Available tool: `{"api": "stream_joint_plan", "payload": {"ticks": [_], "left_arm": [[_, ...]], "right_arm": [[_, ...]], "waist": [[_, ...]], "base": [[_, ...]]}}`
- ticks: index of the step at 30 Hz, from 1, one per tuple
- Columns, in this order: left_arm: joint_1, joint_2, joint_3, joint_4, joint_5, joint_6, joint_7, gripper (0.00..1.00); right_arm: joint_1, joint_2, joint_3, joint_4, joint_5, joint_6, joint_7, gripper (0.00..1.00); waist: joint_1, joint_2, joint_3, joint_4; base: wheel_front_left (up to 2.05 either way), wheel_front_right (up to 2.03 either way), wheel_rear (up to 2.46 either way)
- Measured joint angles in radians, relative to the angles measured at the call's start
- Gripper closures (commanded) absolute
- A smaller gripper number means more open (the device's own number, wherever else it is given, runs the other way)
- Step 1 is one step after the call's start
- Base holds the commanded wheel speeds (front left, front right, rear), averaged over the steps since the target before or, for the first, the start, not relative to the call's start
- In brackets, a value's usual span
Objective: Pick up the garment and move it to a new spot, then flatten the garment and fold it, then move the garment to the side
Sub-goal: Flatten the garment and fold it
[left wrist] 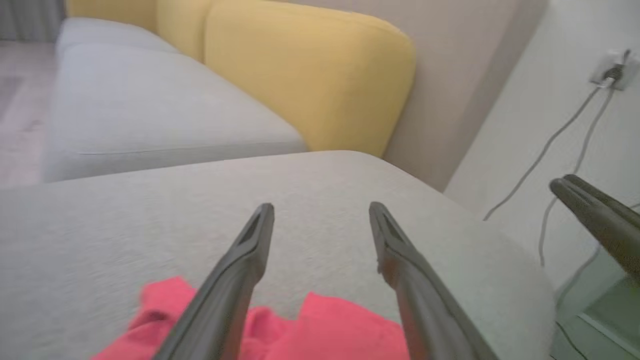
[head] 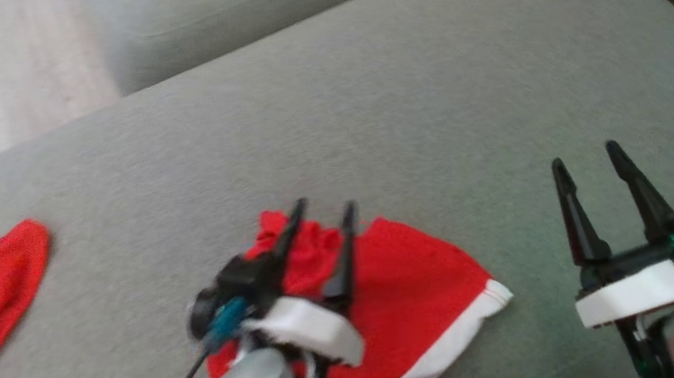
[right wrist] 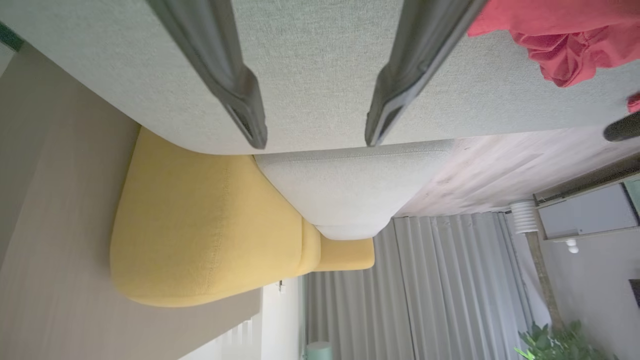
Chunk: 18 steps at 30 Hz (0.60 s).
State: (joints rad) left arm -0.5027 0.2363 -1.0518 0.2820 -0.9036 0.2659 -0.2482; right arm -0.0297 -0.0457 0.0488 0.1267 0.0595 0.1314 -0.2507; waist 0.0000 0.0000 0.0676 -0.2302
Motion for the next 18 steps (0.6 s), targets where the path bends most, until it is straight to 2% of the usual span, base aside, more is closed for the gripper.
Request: {"api": "stream_joint_plan", "payload": {"ticks": [7,14,18], "left_arm": [[0.202,0.090,0.216,-0.108,0.129,0.070,-0.002,0.00],[0.439,0.098,0.420,-0.133,0.272,0.058,-0.003,0.00],[0.538,0.090,0.530,-0.126,0.356,0.021,-0.004,0.00]], "right_arm": [[0.025,0.000,-0.032,0.012,-0.019,0.000,0.000,0.00],[0.044,0.000,-0.024,0.058,-0.034,0.000,0.000,0.00],[0.066,0.000,-0.014,0.088,-0.027,0.000,0.000,0.00]], "waist": [[0.0000,0.0000,-0.037,0.107],[0.0000,0.0000,-0.072,0.199],[-0.0001,0.0000,-0.093,0.236]], "base": [[0.00,0.00,0.00],[0.00,0.00,0.00],[0.00,0.00,0.00]]}}
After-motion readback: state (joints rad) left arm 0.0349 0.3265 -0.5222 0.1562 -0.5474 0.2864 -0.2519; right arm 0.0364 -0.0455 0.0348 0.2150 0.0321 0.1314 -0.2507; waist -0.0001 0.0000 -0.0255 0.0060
